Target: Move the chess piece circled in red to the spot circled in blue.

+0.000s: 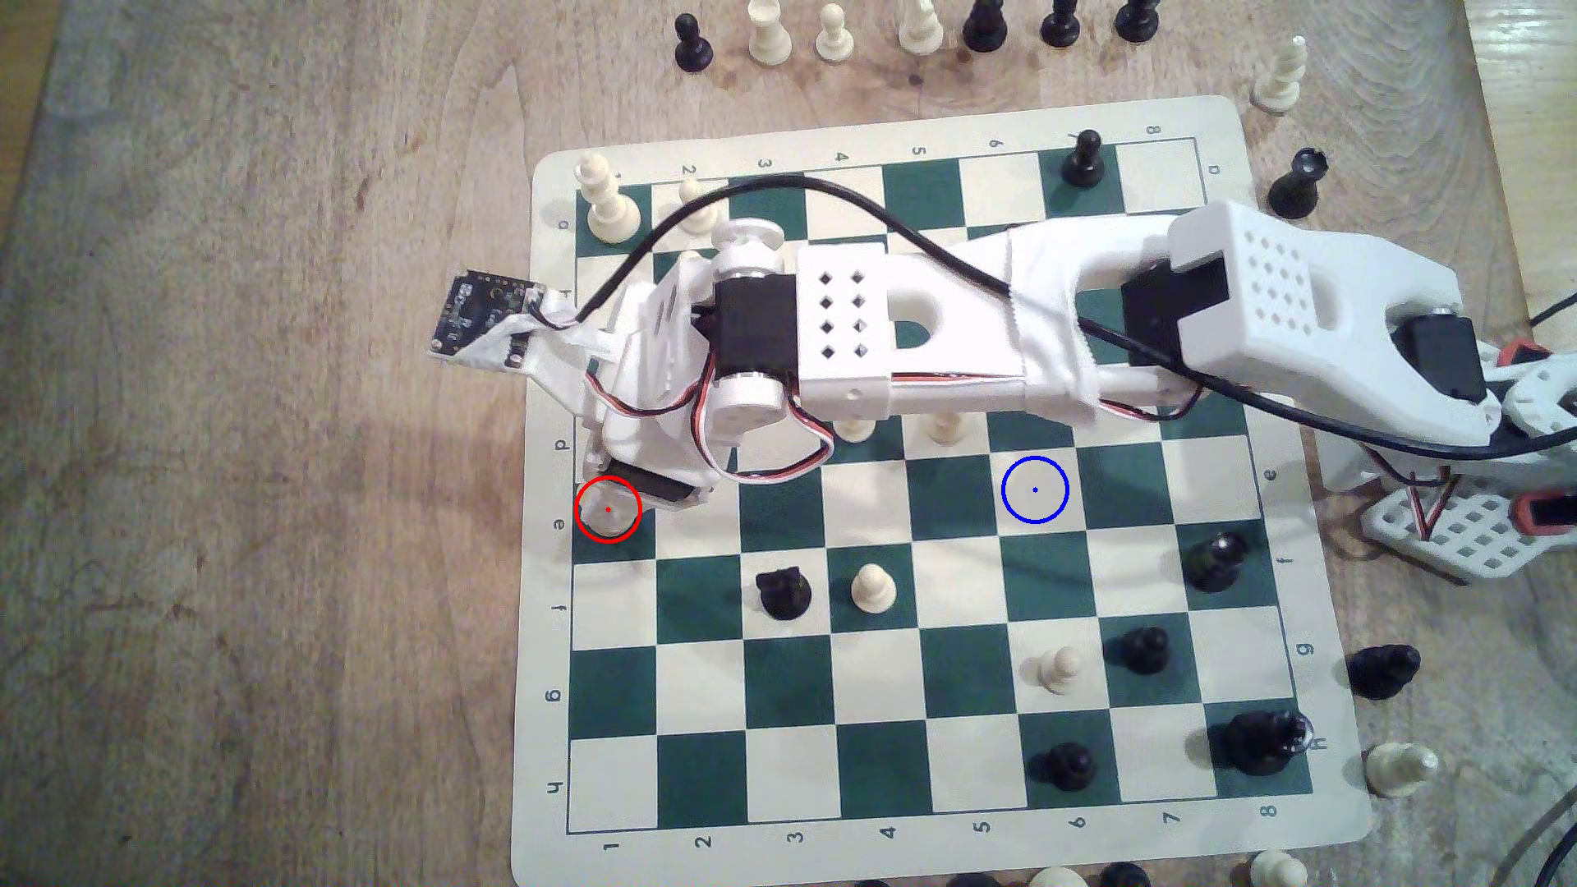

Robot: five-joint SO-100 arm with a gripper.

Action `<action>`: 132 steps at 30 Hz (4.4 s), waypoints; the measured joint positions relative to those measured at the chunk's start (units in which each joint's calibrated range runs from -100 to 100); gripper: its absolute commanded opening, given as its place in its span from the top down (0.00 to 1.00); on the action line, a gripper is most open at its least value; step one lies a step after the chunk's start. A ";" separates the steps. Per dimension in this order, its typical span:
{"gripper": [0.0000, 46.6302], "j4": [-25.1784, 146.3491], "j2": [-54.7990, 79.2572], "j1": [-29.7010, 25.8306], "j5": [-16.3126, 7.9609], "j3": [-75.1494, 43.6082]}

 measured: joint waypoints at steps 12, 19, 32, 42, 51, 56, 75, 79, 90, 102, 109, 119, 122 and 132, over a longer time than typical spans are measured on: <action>0.63 0.00 2.60 -0.59 0.00 -0.72; 0.62 -0.40 3.60 -0.59 0.00 -3.71; 0.62 -1.75 7.29 -0.88 -1.27 -6.60; 0.64 -2.23 8.80 -1.11 -1.51 -9.58; 0.70 -1.59 8.80 -1.47 -1.47 -9.58; 0.76 -1.59 8.80 -1.47 -1.47 -9.58; 0.99 -1.59 8.80 -1.47 -1.51 -9.58; 0.99 -1.59 8.80 -1.47 -1.51 -9.58; 0.99 -4.86 -5.70 -1.92 -1.71 10.94; 0.99 -9.64 -35.02 -2.36 -1.17 42.57; 0.99 -12.03 -50.94 -4.13 -1.17 61.91; 0.99 -14.58 -66.95 -4.06 -1.17 81.07; 0.99 -15.14 -72.56 -4.06 -1.17 87.93; 0.99 -17.05 -84.29 -5.83 -1.47 103.57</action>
